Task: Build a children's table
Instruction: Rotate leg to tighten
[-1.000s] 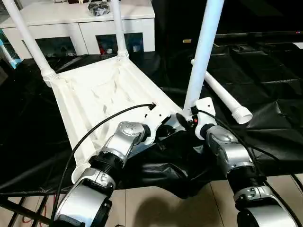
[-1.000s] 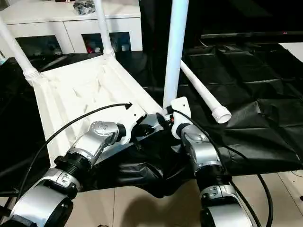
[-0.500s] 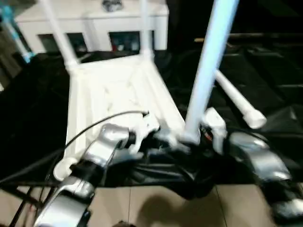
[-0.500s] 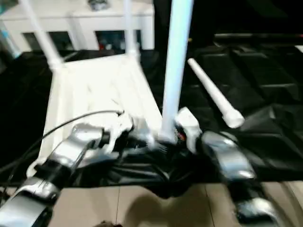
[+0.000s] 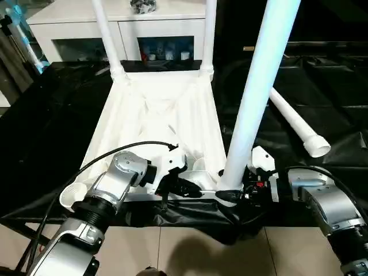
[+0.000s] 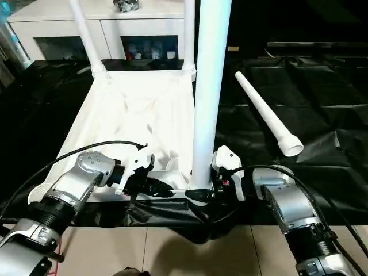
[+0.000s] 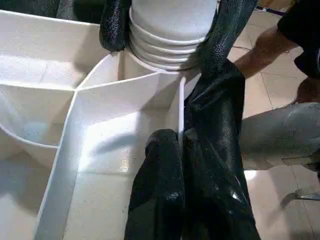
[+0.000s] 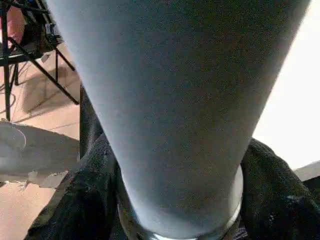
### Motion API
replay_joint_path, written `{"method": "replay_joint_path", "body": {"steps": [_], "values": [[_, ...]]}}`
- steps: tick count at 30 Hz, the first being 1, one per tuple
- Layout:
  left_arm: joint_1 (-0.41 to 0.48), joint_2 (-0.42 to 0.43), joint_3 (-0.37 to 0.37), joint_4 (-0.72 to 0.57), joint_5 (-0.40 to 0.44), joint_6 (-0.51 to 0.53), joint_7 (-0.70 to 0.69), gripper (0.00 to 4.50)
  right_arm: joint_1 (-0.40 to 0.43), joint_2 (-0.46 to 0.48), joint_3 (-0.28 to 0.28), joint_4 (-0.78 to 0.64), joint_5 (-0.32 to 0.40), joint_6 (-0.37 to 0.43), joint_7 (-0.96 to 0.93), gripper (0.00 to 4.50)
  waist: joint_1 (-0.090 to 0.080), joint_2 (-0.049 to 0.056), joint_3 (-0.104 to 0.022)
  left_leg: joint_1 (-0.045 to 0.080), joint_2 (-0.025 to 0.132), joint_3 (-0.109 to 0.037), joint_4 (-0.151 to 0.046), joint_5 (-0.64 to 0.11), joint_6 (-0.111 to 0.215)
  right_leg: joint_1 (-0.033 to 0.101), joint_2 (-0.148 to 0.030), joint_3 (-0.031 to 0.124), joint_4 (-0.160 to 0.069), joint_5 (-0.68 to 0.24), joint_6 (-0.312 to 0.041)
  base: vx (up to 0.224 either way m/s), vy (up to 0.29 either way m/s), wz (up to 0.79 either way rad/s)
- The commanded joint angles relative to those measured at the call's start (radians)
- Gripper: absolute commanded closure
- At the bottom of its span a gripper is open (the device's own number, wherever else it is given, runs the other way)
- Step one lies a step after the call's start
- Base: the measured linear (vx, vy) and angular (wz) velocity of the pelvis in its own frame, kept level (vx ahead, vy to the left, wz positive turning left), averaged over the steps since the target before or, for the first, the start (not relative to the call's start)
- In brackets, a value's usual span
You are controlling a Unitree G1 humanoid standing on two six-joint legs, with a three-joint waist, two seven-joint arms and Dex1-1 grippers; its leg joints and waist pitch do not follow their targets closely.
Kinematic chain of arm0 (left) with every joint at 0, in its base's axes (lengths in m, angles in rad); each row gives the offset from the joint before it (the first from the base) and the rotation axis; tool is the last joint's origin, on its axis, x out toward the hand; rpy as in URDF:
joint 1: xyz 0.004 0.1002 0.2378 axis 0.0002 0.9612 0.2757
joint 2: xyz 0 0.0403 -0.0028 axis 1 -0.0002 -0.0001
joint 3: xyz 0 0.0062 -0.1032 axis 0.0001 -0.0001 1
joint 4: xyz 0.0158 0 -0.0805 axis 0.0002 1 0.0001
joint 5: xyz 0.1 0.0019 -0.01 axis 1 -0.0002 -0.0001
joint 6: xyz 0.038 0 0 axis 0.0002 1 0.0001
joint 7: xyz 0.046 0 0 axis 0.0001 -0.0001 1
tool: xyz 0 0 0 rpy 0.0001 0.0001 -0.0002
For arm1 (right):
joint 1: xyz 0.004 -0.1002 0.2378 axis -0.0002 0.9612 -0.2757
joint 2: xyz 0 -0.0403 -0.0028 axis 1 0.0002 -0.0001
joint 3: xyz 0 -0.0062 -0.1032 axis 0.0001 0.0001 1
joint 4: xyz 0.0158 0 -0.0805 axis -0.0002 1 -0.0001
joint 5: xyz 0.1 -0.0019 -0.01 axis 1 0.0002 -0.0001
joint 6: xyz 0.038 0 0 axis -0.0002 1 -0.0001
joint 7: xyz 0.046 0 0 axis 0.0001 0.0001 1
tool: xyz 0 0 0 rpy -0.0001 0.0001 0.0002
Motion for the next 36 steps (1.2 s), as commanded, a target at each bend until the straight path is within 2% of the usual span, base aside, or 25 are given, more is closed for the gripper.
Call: {"method": "replay_joint_path", "body": {"steps": [1,5,7,8,9,10,11,12,13,15,17,19,21,22,24,27,29,33,35,36], "values": [[-0.023,-0.057,-0.035,-0.036,-0.015,-0.024,0.013,4.5,0.003,0.038,0.077,-0.045,-0.01,0.019,0.007,1.76,-0.008,-0.016,-0.06,0.029,0.064,-0.027,-0.063,-0.154,0.102,0.035,-0.062,0.041,-0.067,-0.051,-0.252,0.0,0.0,0.0],[-0.038,-0.085,-0.009,-0.003,-0.001,-0.015,0.1,4.5,-0.007,0.086,0.053,-0.001,-0.04,0.022,-0.103,1.76,-0.01,-0.017,-0.058,0.029,0.063,-0.028,-0.065,-0.172,0.087,0.034,-0.062,0.041,-0.071,-0.093,-0.244,0.0,0.0,0.0],[-0.045,-0.096,0.002,0.01,0.0,-0.012,0.131,4.5,-0.018,0.109,0.042,0.032,-0.06,0.016,-0.162,1.76,-0.018,-0.019,-0.056,0.029,0.059,-0.028,-0.069,-0.203,0.063,0.033,-0.061,0.041,-0.076,-0.151,-0.234,0.0,0.0,0.0],[-0.061,-0.121,0.017,0.032,0.005,-0.002,0.19,4.5,-0.059,0.163,0.011,0.138,-0.095,0.016,-0.302,1.76,-0.023,-0.018,-0.055,0.029,0.058,-0.03,-0.07,-0.219,0.049,0.032,-0.063,0.041,-0.079,-0.178,-0.231,0.0,0.0,0.0],[-0.067,-0.131,0.022,0.042,0.009,0.001,0.217,4.5,-0.076,0.184,-0.003,0.178,-0.105,0.024,-0.359,1.77,-0.031,-0.019,-0.053,0.028,0.057,-0.029,-0.072,-0.229,0.039,0.03,-0.063,0.041,-0.08,-0.191,-0.231,0.0,0.0,0.0],[-0.07,-0.135,0.025,0.046,0.011,0.003,0.228,4.5,-0.082,0.192,-0.009,0.194,-0.109,0.029,-0.383,1.77,-0.045,-0.019,-0.05,0.024,0.053,-0.036,-0.078,-0.26,0.017,0.037,-0.062,0.037,-0.082,-0.244,-0.218,0.0,0.0,0.0],[-0.082,-0.153,0.036,0.062,0.019,0.006,0.286,4.5,-0.095,0.226,-0.029,0.222,-0.111,0.035,-0.453,1.77,-0.055,-0.02,-0.052,0.023,0.054,-0.038,-0.079,-0.264,0.009,0.039,-0.062,0.038,-0.083,-0.245,-0.209,0.0,0.0,0.0],[-0.082,-0.153,0.036,0.062,0.019,0.006,0.286,4.5,-0.095,0.226,-0.029,0.222,-0.111,0.035,-0.453,1.77,-0.058,-0.02,-0.053,0.025,0.054,-0.037,-0.079,-0.267,0.009,0.037,-0.062,0.039,-0.084,-0.236,-0.208,0.0,0.0,0.0],[-0.089,-0.161,0.041,0.071,0.022,0.011,0.309,4.5,-0.1,0.238,-0.038,0.23,-0.108,0.04,-0.477,1.77,-0.062,-0.021,-0.054,0.026,0.054,-0.036,-0.076,-0.261,0.018,0.038,-0.061,0.04,-0.085,-0.211,-0.212,0.0,0.0,0.0],[-0.132,-0.212,0.071,0.123,0.032,0.056,0.44,4.5,-0.14,0.305,-0.077,0.302,-0.108,0.053,-0.615,1.77,-0.067,-0.019,-0.056,0.031,0.051,-0.031,-0.072,-0.243,0.03,0.032,-0.059,0.042,-0.083,-0.173,-0.234,0.0,0.0,0.0],[-0.142,-0.226,0.08,0.136,0.035,0.066,0.475,4.5,-0.152,0.325,-0.088,0.327,-0.113,0.052,-0.66,1.77,-0.064,-0.018,-0.057,0.03,0.051,-0.03,-0.069,-0.22,0.038,0.035,-0.06,0.042,-0.084,-0.153,-0.237,0.0,0.0,0.0],[-0.164,-0.261,0.104,0.163,0.034,0.082,0.548,4.5,-0.184,0.363,-0.114,0.388,-0.111,0.051,-0.731,1.77,-0.068,-0.018,-0.059,0.027,0.05,-0.03,-0.068,-0.2,0.046,0.037,-0.059,0.04,-0.08,-0.121,-0.245,0.0,0.0,0.0],[-0.179,-0.291,0.111,0.189,0.04,0.081,0.587,4.5,-0.223,0.402,-0.127,0.457,-0.121,0.02,-0.768,1.77,-0.07,-0.018,-0.06,0.028,0.049,-0.029,-0.067,-0.196,0.052,0.037,-0.058,0.039,-0.081,-0.107,-0.254,0.0,0.0,0.0],[-0.181,-0.295,0.109,0.192,0.041,0.079,0.586,4.5,-0.231,0.407,-0.126,0.468,-0.124,0.005,-0.769,1.77,-0.071,-0.019,-0.06,0.025,0.049,-0.029,-0.065,-0.191,0.06,0.04,-0.061,0.039,-0.08,-0.098,-0.256,0.0,0.0,0.0],[-0.171,-0.294,0.098,0.176,0.037,0.072,0.558,4.5,-0.236,0.41,-0.13,0.465,-0.111,0.001,-0.745,1.08,-0.07,-0.023,-0.06,0.023,0.049,-0.028,-0.063,-0.173,0.085,0.042,-0.061,0.039,-0.079,-0.072,-0.257,0.0,0.0,0.0],[-0.158,-0.282,0.083,0.161,0.036,0.053,0.514,4.5,-0.237,0.397,-0.122,0.448,-0.11,0.002,-0.706,0.97,-0.07,-0.021,-0.059,0.024,0.051,-0.028,-0.064,-0.173,0.097,0.042,-0.06,0.037,-0.079,-0.08,-0.259,0.0,0.0,0.0],[-0.154,-0.277,0.077,0.159,0.034,0.042,0.491,4.5,-0.239,0.387,-0.11,0.445,-0.124,-0.01,-0.687,0.67,-0.069,-0.02,-0.058,0.026,0.053,-0.028,-0.065,-0.187,0.094,0.041,-0.06,0.038,-0.081,-0.1,-0.257,0.0,0.0,0.0],[-0.14,-0.256,0.063,0.143,0.027,0.034,0.428,4.5,-0.211,0.342,-0.067,0.381,-0.119,-0.021,-0.553,0.58,-0.068,-0.022,-0.059,0.024,0.053,-0.029,-0.065,-0.18,0.098,0.044,-0.059,0.037,-0.078,-0.08,-0.258,0.0,0.0,0.0],[-0.128,-0.236,0.048,0.126,0.022,0.026,0.37,4.5,-0.177,0.297,-0.031,0.304,-0.103,-0.024,-0.443,0.58,-0.06,-0.021,-0.059,0.025,0.056,-0.027,-0.063,-0.165,0.115,0.043,-0.059,0.039,-0.075,-0.054,-0.258,0.0,0.0,0.0],[-0.128,-0.236,0.048,0.126,0.022,0.026,0.37,4.5,-0.177,0.297,-0.031,0.304,-0.103,-0.024,-0.443,0.58,-0.057,-0.021,-0.06,0.026,0.057,-0.027,-0.062,-0.164,0.117,0.043,-0.06,0.038,-0.076,-0.053,-0.259,0.0,0.0,0.0]]}}
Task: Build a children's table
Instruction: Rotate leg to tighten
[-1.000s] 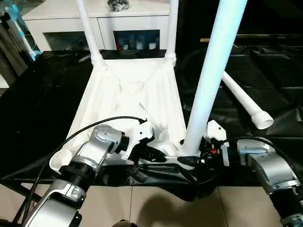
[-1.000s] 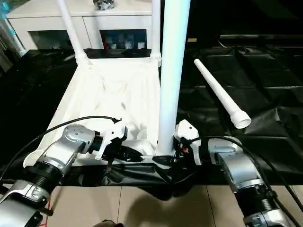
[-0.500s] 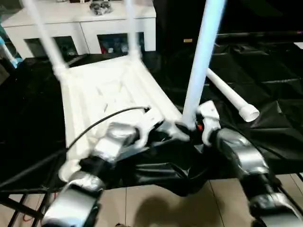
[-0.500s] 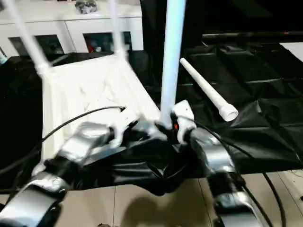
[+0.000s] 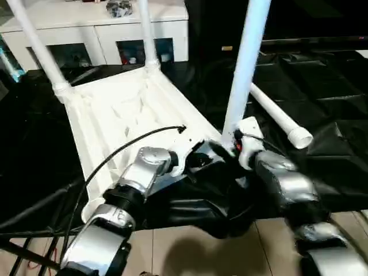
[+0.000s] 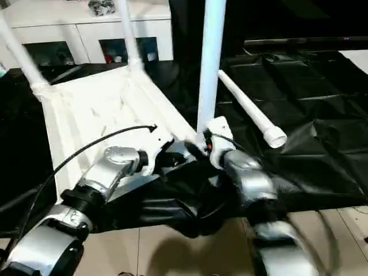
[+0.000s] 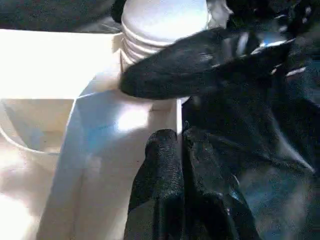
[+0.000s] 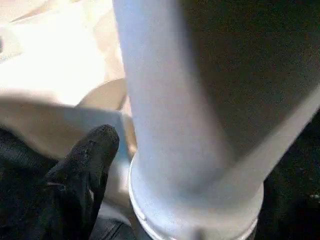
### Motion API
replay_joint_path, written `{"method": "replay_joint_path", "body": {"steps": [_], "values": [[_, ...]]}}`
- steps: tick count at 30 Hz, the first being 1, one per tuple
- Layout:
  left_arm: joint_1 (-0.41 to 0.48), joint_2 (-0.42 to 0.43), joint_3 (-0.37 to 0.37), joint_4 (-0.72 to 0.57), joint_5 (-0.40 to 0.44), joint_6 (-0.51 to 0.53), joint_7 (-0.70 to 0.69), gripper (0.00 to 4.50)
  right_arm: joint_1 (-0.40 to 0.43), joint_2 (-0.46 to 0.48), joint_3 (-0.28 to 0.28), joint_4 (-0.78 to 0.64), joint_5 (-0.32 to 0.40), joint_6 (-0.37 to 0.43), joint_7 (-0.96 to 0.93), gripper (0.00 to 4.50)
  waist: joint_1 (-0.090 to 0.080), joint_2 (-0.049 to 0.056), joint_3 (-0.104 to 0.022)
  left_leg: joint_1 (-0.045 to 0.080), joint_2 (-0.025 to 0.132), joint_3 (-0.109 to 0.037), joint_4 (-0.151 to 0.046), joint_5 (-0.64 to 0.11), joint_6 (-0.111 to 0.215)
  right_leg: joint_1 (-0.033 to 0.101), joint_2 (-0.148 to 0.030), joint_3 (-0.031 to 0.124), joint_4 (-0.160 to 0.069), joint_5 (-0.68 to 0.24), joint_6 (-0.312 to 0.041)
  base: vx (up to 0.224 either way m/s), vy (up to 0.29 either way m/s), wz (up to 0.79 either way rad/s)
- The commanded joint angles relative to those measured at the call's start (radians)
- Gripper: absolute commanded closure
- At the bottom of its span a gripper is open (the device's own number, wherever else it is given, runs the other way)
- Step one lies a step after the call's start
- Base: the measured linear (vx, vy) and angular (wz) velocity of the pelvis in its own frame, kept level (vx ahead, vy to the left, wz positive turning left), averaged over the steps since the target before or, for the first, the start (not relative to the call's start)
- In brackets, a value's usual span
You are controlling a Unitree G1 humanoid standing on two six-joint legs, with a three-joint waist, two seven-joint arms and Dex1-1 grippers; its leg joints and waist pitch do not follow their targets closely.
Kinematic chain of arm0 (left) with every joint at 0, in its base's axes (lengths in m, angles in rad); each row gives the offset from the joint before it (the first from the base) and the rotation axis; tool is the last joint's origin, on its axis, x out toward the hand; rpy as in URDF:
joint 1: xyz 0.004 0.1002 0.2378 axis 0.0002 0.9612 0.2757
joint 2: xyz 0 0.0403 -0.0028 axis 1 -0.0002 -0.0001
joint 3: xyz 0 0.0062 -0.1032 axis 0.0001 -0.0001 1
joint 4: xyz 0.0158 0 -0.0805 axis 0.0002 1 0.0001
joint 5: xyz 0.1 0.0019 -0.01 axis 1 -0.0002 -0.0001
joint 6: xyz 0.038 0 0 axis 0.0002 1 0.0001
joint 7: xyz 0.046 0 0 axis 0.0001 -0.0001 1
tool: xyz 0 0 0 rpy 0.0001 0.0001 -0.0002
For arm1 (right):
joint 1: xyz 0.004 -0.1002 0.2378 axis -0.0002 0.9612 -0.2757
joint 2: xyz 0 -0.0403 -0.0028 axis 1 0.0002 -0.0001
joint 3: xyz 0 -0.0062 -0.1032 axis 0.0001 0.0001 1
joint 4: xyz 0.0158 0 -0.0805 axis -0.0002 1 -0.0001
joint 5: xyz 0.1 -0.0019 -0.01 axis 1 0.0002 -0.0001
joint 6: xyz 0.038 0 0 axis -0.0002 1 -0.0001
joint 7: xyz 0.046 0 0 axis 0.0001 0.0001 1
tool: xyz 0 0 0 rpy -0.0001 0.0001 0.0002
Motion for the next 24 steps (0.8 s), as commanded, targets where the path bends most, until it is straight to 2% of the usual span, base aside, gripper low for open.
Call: {"method": "replay_joint_path", "body": {"steps": [1,4,5,7,8,9,10,15,18,21,24], "values": [[-0.005,-0.04,-0.06,-0.063,-0.054,-0.049,-0.096,4.5,0.025,0.03,0.122,-0.058,0.022,0.009,0.14,0.58,0.005,-0.019,-0.058,0.02,0.057,-0.026,-0.06,-0.166,0.119,0.041,-0.061,0.039,-0.074,-0.065,-0.26,0.0,0.0,0.0],[0.019,-0.005,-0.081,-0.107,-0.073,-0.055,-0.203,4.5,0.083,-0.066,0.159,-0.176,0.055,0.023,0.313,0.58,0.016,-0.017,-0.056,0.023,0.061,-0.024,-0.062,-0.19,0.114,0.038,-0.06,0.041,-0.075,-0.093,-0.258,0.0,0.0,0.0],[0.034,0.019,-0.096,-0.138,-0.087,-0.05,-0.27,4.5,0.114,-0.127,0.183,-0.24,0.072,0.038,0.401,0.58,0.023,-0.017,-0.057,0.024,0.062,-0.024,-0.063,-0.195,0.112,0.038,-0.059,0.04,-0.077,-0.105,-0.254,0.0,0.0,0.0],[0.036,0.023,-0.098,-0.143,-0.089,-0.05,-0.279,4.5,0.118,-0.136,0.186,-0.248,0.074,0.039,0.412,0.58,0.032,-0.018,-0.055,0.024,0.064,-0.025,-0.064,-0.199,0.111,0.04,-0.061,0.041,-0.076,-0.113,-0.249,0.0,0.0,0.0],[0.049,0.045,-0.108,-0.168,-0.098,-0.052,-0.332,4.5,0.14,-0.184,0.197,-0.295,0.085,0.052,0.468,0.58,0.034,-0.014,-0.053,0.025,0.065,-0.026,-0.068,-0.215,0.103,0.035,-0.06,0.042,-0.08,-0.136,-0.246,0.0,0.0,0.0],[0.051,0.049,-0.109,-0.17,-0.097,-0.054,-0.339,4.5,0.144,-0.19,0.197,-0.301,0.086,0.052,0.475,0.58,0.035,-0.018,-0.054,0.027,0.065,-0.026,-0.067,-0.218,0.1,0.035,-0.06,0.042,-0.079,-0.14,-0.245,0.0,0.0,0.0],[0.056,0.063,-0.113,-0.177,-0.097,-0.059,-0.366,4.5,0.153,-0.211,0.198,-0.321,0.088,0.056,0.501,0.58,0.035,-0.017,-0.052,0.025,0.064,-0.025,-0.068,-0.227,0.094,0.034,-0.062,0.043,-0.08,-0.158,-0.246,0.0,0.0,0.0],[0.081,0.117,-0.128,-0.226,-0.115,-0.046,-0.471,4.5,0.182,-0.257,0.214,-0.394,0.101,0.089,0.564,0.58,0.035,-0.017,-0.054,0.022,0.064,-0.028,-0.07,-0.223,0.084,0.036,-0.063,0.043,-0.079,-0.163,-0.238,0.0,0.0,0.0],[0.087,0.132,-0.129,-0.235,-0.119,-0.039,-0.492,4.5,0.19,-0.261,0.217,-0.416,0.11,0.108,0.574,0.82,0.034,-0.012,-0.055,0.024,0.065,-0.027,-0.07,-0.209,0.091,0.032,-0.06,0.043,-0.076,-0.131,-0.247,0.0,0.0,0.0],[0.09,0.137,-0.128,-0.236,-0.116,-0.042,-0.497,4.5,0.194,-0.256,0.222,-0.419,0.106,0.109,0.575,1.19,0.035,-0.013,-0.054,0.024,0.064,-0.027,-0.07,-0.217,0.081,0.032,-0.062,0.043,-0.077,-0.138,-0.251,0.0,0.0,0.0],[0.094,0.138,-0.127,-0.238,-0.108,-0.047,-0.49,4.5,0.195,-0.248,0.226,-0.416,0.099,0.105,0.57,1.32,0.035,-0.015,-0.053,0.024,0.063,-0.027,-0.07,-0.222,0.073,0.032,-0.063,0.044,-0.078,-0.159,-0.245,0.0,0.0,0.0]]}}
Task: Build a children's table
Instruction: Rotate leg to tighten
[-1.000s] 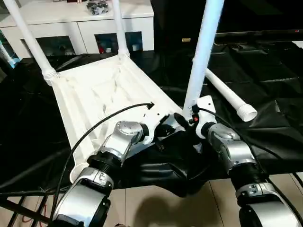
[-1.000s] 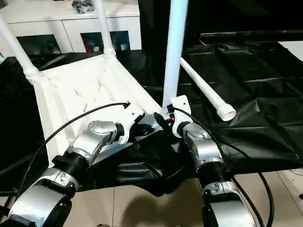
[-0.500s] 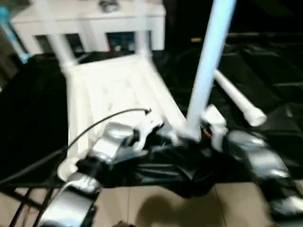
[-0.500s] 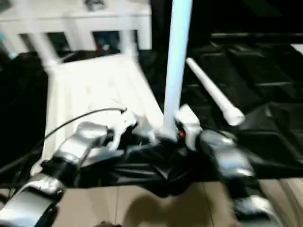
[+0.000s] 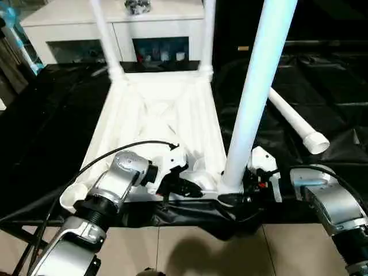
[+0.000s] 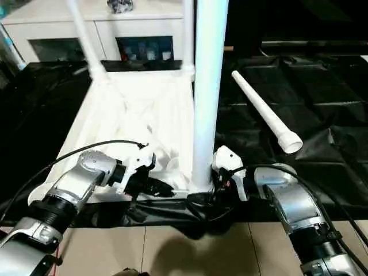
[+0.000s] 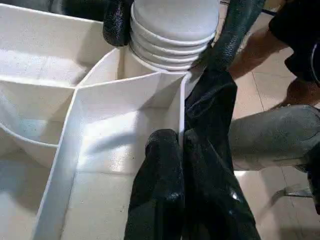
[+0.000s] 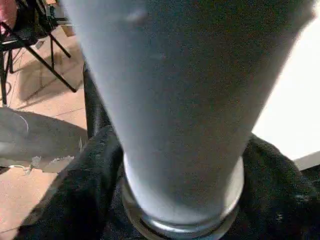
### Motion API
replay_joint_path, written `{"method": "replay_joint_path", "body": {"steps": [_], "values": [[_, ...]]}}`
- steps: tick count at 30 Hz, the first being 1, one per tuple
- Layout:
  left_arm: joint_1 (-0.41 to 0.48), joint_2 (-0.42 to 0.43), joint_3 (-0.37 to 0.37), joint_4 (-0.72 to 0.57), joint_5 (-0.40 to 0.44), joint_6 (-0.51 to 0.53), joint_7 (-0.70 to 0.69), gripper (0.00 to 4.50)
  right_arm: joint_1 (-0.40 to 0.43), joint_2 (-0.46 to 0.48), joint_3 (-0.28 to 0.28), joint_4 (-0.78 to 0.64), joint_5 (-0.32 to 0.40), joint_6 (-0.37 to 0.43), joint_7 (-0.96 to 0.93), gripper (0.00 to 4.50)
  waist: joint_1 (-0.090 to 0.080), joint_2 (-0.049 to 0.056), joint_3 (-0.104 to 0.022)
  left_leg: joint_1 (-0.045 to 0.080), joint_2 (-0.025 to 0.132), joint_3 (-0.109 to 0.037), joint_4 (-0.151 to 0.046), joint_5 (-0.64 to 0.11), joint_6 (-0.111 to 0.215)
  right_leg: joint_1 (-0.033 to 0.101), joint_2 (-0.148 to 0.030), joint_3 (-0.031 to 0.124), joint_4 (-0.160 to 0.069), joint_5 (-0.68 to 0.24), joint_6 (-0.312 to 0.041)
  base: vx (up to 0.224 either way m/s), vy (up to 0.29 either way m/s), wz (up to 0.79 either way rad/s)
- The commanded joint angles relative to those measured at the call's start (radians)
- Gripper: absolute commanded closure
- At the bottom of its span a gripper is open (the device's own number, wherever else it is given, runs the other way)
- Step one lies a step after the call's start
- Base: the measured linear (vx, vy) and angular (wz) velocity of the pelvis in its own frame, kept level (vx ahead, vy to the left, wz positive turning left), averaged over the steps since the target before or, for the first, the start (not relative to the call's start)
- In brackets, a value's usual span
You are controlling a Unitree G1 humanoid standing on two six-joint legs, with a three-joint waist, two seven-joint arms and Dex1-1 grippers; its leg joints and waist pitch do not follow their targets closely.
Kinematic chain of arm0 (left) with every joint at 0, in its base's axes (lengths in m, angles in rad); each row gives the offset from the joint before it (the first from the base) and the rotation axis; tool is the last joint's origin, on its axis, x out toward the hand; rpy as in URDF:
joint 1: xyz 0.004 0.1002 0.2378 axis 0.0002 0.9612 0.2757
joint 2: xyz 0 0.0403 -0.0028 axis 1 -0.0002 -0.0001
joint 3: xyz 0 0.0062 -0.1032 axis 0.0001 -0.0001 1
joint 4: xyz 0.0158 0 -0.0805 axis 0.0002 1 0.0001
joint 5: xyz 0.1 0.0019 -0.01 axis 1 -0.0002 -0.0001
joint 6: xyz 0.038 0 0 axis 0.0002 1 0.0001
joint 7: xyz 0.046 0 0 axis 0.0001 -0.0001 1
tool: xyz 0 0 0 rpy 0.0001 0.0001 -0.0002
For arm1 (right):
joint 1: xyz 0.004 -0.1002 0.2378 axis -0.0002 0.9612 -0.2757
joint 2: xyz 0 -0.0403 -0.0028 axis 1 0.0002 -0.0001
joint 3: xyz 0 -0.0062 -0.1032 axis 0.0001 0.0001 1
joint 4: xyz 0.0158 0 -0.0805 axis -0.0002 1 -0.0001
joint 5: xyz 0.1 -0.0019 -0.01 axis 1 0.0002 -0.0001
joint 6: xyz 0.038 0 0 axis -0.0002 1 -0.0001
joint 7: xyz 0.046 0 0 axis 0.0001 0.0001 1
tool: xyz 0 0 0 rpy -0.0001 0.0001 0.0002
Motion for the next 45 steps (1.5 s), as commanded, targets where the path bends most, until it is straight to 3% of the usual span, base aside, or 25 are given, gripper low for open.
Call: {"method": "replay_joint_path", "body": {"steps": [1,6,8,12,16,20,22,24,26,31,32,33,34,36,37,38,40,41,43,44,45], "values": [[-0.013,-0.042,-0.032,-0.062,-0.037,-0.02,-0.029,4.5,0.006,0.031,0.071,-0.03,0.003,0.006,0.024,1.47,-0.005,-0.018,-0.056,0.026,0.063,-0.028,-0.07,-0.218,0.073,0.032,-0.062,0.043,-0.078,-0.154,-0.246,0.0,0.0,0.0],[-0.016,-0.06,-0.026,-0.047,-0.028,-0.02,0.028,4.5,0.004,0.069,0.057,0.005,-0.021,-0.014,-0.058,1.71,-0.006,-0.019,-0.056,0.025,0.063,-0.028,-0.07,-0.21,0.077,0.032,-0.061,0.042,-0.076,-0.141,-0.247,0.0,0.0,0.0],[-0.026,-0.081,-0.01,-0.024,-0.022,-0.018,0.079,4.5,-0.012,0.107,0.038,0.057,-0.049,-0.02,-0.149,1.74,-0.013,-0.021,-0.053,0.025,0.062,-0.03,-0.073,-0.237,0.061,0.031,-0.063,0.043,-0.081,-0.189,-0.24,0.0,0.0,0.0],[-0.054,-0.122,0.02,0.018,-0.007,-0.007,0.185,4.5,-0.059,0.183,0.001,0.181,-0.099,-0.028,-0.331,1.78,-0.039,-0.023,-0.05,0.023,0.056,-0.036,-0.08,-0.286,0.012,0.032,-0.063,0.04,-0.088,-0.282,-0.212,0.0,0.0,0.0],[-0.101,-0.174,0.05,0.078,0.018,0.033,0.343,4.5,-0.096,0.257,-0.053,0.257,-0.104,0.014,-0.495,1.8,-0.058,-0.026,-0.051,0.025,0.05,-0.037,-0.078,-0.307,0.004,0.031,-0.06,0.04,-0.093,-0.294,-0.208,0.0,0.0,0.0],[-0.168,-0.274,0.11,0.167,0.033,0.08,0.57,4.5,-0.165,0.37,-0.128,0.398,-0.118,-0.001,-0.723,1.8,-0.067,-0.022,-0.056,0.025,0.047,-0.033,-0.071,-0.254,0.025,0.032,-0.058,0.041,-0.088,-0.201,-0.237,0.0,0.0,0.0],[-0.169,-0.285,0.108,0.167,0.033,0.077,0.572,4.5,-0.172,0.382,-0.137,0.408,-0.104,-0.005,-0.721,1.8,-0.062,-0.026,-0.058,0.022,0.047,-0.03,-0.066,-0.221,0.051,0.037,-0.059,0.041,-0.087,-0.147,-0.245,0.0,0.0,0.0],[-0.169,-0.293,0.104,0.172,0.036,0.069,0.574,4.5,-0.182,0.396,-0.15,0.421,-0.096,-0.008,-0.73,1.1,-0.06,-0.025,-0.061,0.02,0.047,-0.028,-0.062,-0.183,0.08,0.04,-0.059,0.041,-0.081,-0.084,-0.257,0.0,0.0,0.0],[-0.167,-0.294,0.1,0.173,0.038,0.064,0.573,4.5,-0.188,0.402,-0.158,0.427,-0.091,-0.007,-0.732,1.1,-0.061,-0.023,-0.061,0.018,0.047,-0.028,-0.061,-0.16,0.105,0.042,-0.059,0.038,-0.078,-0.056,-0.267,0.0,0.0,0.0],[-0.167,-0.294,0.094,0.183,0.044,0.058,0.576,4.5,-0.207,0.406,-0.164,0.442,-0.111,-0.044,-0.759,0.64,-0.06,-0.019,-0.058,0.022,0.052,-0.03,-0.066,-0.2,0.088,0.04,-0.058,0.037,-0.082,-0.106,-0.267,0.0,0.0,0.0],[-0.17,-0.296,0.096,0.19,0.046,0.054,0.583,4.5,-0.207,0.404,-0.171,0.438,-0.112,-0.053,-0.764,0.64,-0.061,-0.028,-0.059,0.023,0.052,-0.029,-0.066,-0.205,0.084,0.04,-0.058,0.038,-0.083,-0.109,-0.267,0.0,0.0,0.0],[-0.17,-0.296,0.097,0.193,0.047,0.047,0.586,4.5,-0.202,0.398,-0.177,0.418,-0.11,-0.056,-0.763,0.64,-0.057,-0.024,-0.058,0.024,0.052,-0.03,-0.066,-0.204,0.083,0.04,-0.059,0.038,-0.082,-0.114,-0.266,0.0,0.0,0.0],[-0.171,-0.297,0.1,0.196,0.051,0.038,0.6,4.5,-0.188,0.386,-0.184,0.379,-0.101,-0.048,-0.754,0.64,-0.058,-0.03,-0.058,0.023,0.052,-0.029,-0.066,-0.202,0.085,0.04,-0.058,0.038,-0.082,-0.113,-0.264,0.0,0.0,0.0],[-0.172,-0.298,0.105,0.203,0.056,0.025,0.624,4.5,-0.164,0.369,-0.196,0.321,-0.088,-0.03,-0.741,0.64,-0.051,-0.029,-0.059,0.024,0.053,-0.029,-0.064,-0.186,0.093,0.041,-0.059,0.04,-0.081,-0.104,-0.253,0.0,0.0,0.0],[-0.178,-0.3,0.115,0.215,0.068,-0.02,0.677,4.5,-0.119,0.343,-0.21,0.223,-0.074,0.0,-0.727,0.64,-0.048,-0.033,-0.058,0.022,0.053,-0.028,-0.064,-0.171,0.102,0.042,-0.058,0.041,-0.081,-0.09,-0.248,0.0,0.0,0.0],[-0.181,-0.303,0.125,0.221,0.072,-0.039,0.708,4.5,-0.098,0.331,-0.216,0.179,-0.065,0.016,-0.718,0.64,-0.033,-0.032,-0.058,0.028,0.056,-0.027,-0.062,-0.159,0.111,0.041,-0.059,0.044,-0.081,-0.078,-0.236,0.0,0.0,0.0],[-0.187,-0.312,0.153,0.222,0.054,-0.052,0.74,4.5,-0.055,0.309,-0.223,0.095,-0.047,0.046,-0.7,0.64,-0.025,-0.029,-0.061,0.024,0.056,-0.028,-0.062,-0.145,0.116,0.044,-0.06,0.043,-0.079,-0.053,-0.231,0.0,0.0,0.0],[-0.188,-0.322,0.189,0.197,0.011,-0.032,0.727,4.5,0.014,0.276,-0.231,-0.02,-0.028,0.085,-0.677,0.64,-0.023,-0.029,-0.06,0.02,0.056,-0.03,-0.062,-0.129,0.123,0.045,-0.06,0.041,-0.076,-0.019,-0.228,0.0,0.0,0.0],[-0.184,-0.319,0.186,0.18,0.01,-0.031,0.72,4.05,0.058,0.256,-0.236,-0.086,-0.015,0.102,-0.665,0.63,-0.024,-0.031,-0.064,0.013,0.053,-0.032,-0.058,-0.116,0.139,0.049,-0.063,0.039,-0.07,0.01,-0.233,0.0,0.0,0.0],[-0.18,-0.315,0.181,0.173,0.016,-0.038,0.723,3.91,0.086,0.244,-0.238,-0.13,-0.006,0.114,-0.658,0.63,-0.021,-0.025,-0.066,0.014,0.053,-0.032,-0.056,-0.112,0.145,0.047,-0.065,0.038,-0.071,0.014,-0.238,0.0,0.0,0.0],[-0.177,-0.312,0.177,0.168,0.021,-0.042,0.724,3.83,0.106,0.235,-0.239,-0.159,0.0,0.122,-0.654,0.63,-0.022,-0.026,-0.066,0.017,0.055,-0.031,-0.055,-0.116,0.148,0.042,-0.064,0.038,-0.073,0.014,-0.242,0.0,0.0,0.0]]}}
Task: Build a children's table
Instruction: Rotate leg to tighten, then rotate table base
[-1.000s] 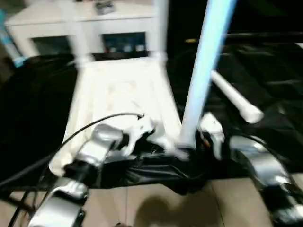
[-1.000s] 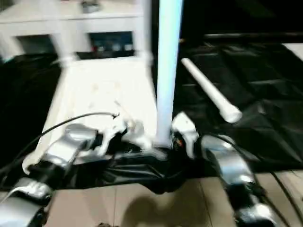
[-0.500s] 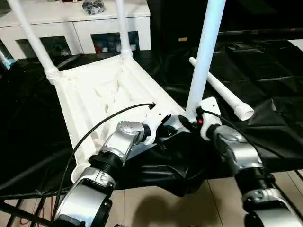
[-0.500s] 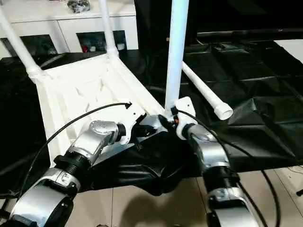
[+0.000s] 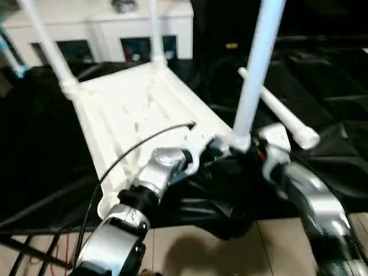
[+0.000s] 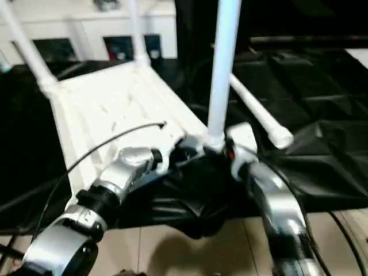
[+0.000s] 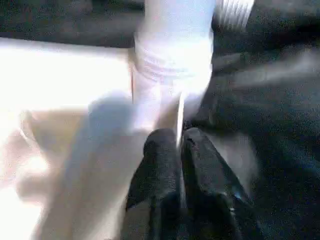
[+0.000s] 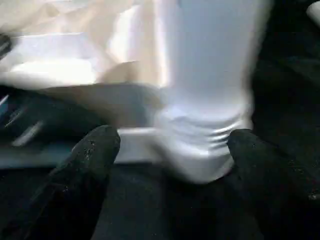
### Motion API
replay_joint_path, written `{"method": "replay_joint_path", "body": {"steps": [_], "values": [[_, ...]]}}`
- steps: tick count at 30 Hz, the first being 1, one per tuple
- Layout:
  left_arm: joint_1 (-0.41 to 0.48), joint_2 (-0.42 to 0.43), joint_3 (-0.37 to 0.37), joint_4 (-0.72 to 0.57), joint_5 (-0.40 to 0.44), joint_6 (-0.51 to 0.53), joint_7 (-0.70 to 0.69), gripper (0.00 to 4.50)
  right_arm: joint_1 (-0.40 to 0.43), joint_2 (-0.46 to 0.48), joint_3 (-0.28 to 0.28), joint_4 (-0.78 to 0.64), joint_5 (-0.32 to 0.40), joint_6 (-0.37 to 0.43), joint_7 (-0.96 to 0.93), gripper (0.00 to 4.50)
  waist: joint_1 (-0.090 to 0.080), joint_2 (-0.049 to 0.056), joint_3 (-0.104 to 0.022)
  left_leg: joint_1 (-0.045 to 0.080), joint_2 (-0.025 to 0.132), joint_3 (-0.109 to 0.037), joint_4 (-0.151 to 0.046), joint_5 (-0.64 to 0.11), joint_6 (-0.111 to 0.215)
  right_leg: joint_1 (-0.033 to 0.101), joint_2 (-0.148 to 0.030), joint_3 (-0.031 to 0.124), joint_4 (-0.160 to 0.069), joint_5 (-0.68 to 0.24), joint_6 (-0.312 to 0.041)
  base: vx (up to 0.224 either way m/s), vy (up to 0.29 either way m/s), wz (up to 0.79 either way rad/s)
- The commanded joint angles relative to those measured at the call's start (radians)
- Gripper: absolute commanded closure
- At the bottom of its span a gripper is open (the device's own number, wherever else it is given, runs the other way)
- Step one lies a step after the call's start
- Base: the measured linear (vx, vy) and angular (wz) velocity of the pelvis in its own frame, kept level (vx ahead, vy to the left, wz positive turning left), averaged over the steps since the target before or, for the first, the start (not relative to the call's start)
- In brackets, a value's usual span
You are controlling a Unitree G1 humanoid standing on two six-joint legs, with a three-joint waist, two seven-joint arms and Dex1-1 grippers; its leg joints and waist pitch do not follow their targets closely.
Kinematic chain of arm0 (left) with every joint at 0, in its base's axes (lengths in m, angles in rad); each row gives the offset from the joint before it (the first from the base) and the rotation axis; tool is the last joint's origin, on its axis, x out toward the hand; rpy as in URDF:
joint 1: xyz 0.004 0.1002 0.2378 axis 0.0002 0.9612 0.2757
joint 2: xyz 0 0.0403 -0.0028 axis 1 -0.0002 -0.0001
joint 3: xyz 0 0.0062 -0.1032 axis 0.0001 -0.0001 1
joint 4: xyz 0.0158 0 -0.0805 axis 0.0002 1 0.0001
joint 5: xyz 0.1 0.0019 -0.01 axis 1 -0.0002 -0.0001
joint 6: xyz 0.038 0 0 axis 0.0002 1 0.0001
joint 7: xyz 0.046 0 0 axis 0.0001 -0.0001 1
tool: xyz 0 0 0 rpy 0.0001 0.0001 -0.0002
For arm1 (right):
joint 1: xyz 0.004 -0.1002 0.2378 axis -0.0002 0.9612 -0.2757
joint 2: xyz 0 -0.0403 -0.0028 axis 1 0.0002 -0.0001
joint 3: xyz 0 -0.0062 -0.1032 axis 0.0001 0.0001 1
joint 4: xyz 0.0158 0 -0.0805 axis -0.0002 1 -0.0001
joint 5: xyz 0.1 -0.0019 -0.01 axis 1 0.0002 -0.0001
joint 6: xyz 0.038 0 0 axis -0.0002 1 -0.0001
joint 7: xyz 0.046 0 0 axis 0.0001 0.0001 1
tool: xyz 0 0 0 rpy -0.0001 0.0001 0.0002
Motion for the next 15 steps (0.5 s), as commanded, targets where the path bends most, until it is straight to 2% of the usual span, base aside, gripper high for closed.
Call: {"method": "replay_joint_path", "body": {"steps": [1,3,4,5,6,8,9,10,11,12,13,14,15], "values": [[-0.021,0.004,0.01,-0.04,-0.004,-0.037,0.024,3.83,0.021,-0.011,0.012,-0.085,0.026,0.03,0.02,0.63,0.01,-0.012,-0.07,0.02,0.055,-0.031,-0.053,-0.116,0.147,0.051,-0.064,0.039,-0.067,0.015,-0.251,0.0,0.0,0.0],[-0.001,0.025,0.018,-0.077,0.003,-0.074,0.052,3.58,0.066,-0.026,0.034,-0.16,0.039,0.061,0.041,0.63,0.007,-0.017,-0.066,0.02,0.055,-0.031,-0.055,-0.138,0.14,0.05,-0.06,0.038,-0.071,-0.004,-0.244,0.0,0.0,0.0],[0.009,0.038,0.033,-0.106,-0.004,-0.077,0.069,3.58,0.082,-0.032,0.049,-0.188,0.05,0.087,0.053,0.63,0.005,0.004,-0.064,0.02,0.055,-0.032,-0.058,-0.162,0.132,0.049,-0.056,0.037,-0.077,-0.021,-0.236,0.0,0.0,0.0],[0.013,0.043,0.043,-0.12,-0.008,-0.077,0.079,3.58,0.088,-0.035,0.055,-0.2,0.055,0.101,0.058,0.63,0.003,-0.005,-0.064,0.018,0.054,-0.033,-0.059,-0.169,0.124,0.055,-0.057,0.037,-0.073,-0.021,-0.235,0.0,0.0,0.0],[0.018,0.052,0.055,-0.14,-0.011,-0.067,0.093,3.58,0.089,-0.035,0.063,-0.201,0.054,0.112,0.059,0.63,0.003,0.004,-0.064,0.019,0.053,-0.034,-0.06,-0.177,0.121,0.053,-0.057,0.035,-0.073,-0.033,-0.235,0.0,0.0,0.0],[0.032,0.08,0.074,-0.194,0.0,-0.047,0.115,3.58,0.088,-0.033,0.078,-0.204,0.044,0.147,0.05,0.63,-0.003,0.003,-0.061,0.023,0.051,-0.032,-0.06,-0.209,0.097,0.047,-0.056,0.036,-0.083,-0.11,-0.229,0.0,0.0,0.0],[0.039,0.094,0.078,-0.218,0.006,-0.039,0.123,3.58,0.088,-0.031,0.084,-0.207,0.04,0.163,0.046,0.63,-0.002,0.011,-0.062,0.022,0.052,-0.034,-0.061,-0.208,0.09,0.048,-0.057,0.036,-0.08,-0.117,-0.228,0.0,0.0,0.0],[0.058,0.138,0.093,-0.286,0.031,-0.005,0.142,3.58,0.07,-0.025,0.097,-0.179,0.017,0.169,0.033,0.63,-0.003,0.01,-0.062,0.022,0.051,-0.033,-0.061,-0.208,0.082,0.046,-0.053,0.036,-0.081,-0.128,-0.221,0.0,0.0,0.0],[0.06,0.142,0.095,-0.293,0.033,0.0,0.143,3.58,0.068,-0.025,0.098,-0.176,0.016,0.171,0.032,0.63,-0.007,0.011,-0.063,0.018,0.051,-0.036,-0.063,-0.195,0.076,0.048,-0.052,0.035,-0.076,-0.111,-0.219,0.0,0.0,0.0],[0.102,0.221,0.13,-0.425,0.072,0.092,0.168,3.58,0.027,-0.011,0.112,-0.117,-0.006,0.201,0.006,0.63,-0.007,-0.004,-0.064,0.022,0.054,-0.034,-0.063,-0.19,0.074,0.046,-0.051,0.036,-0.075,-0.104,-0.22,0.0,0.0,0.0],[0.128,0.26,0.148,-0.494,0.091,0.144,0.172,3.58,0.008,-0.01,0.121,-0.091,-0.019,0.204,-0.003,0.63,-0.016,-0.008,-0.063,0.009,0.049,-0.037,-0.065,-0.162,0.075,0.051,-0.053,0.033,-0.069,-0.095,-0.226,0.0,0.0,0.0],[0.142,0.28,0.157,-0.531,0.1,0.174,0.173,3.58,-0.002,-0.011,0.127,-0.08,-0.026,0.207,-0.007,0.63,-0.012,-0.003,-0.067,0.019,0.051,-0.036,-0.06,-0.144,0.071,0.047,-0.057,0.035,-0.064,-0.095,-0.229,0.0,0.0,0.0],[0.167,0.314,0.163,-0.579,0.124,0.209,0.162,3.58,-0.016,-0.008,0.129,-0.065,-0.024,0.213,-0.008,0.63,-0.012,0.004,-0.065,0.022,0.051,-0.034,-0.058,-0.138,0.073,0.041,-0.055,0.036,-0.068,-0.099,-0.229,0.0,0.0,0.0]]}}
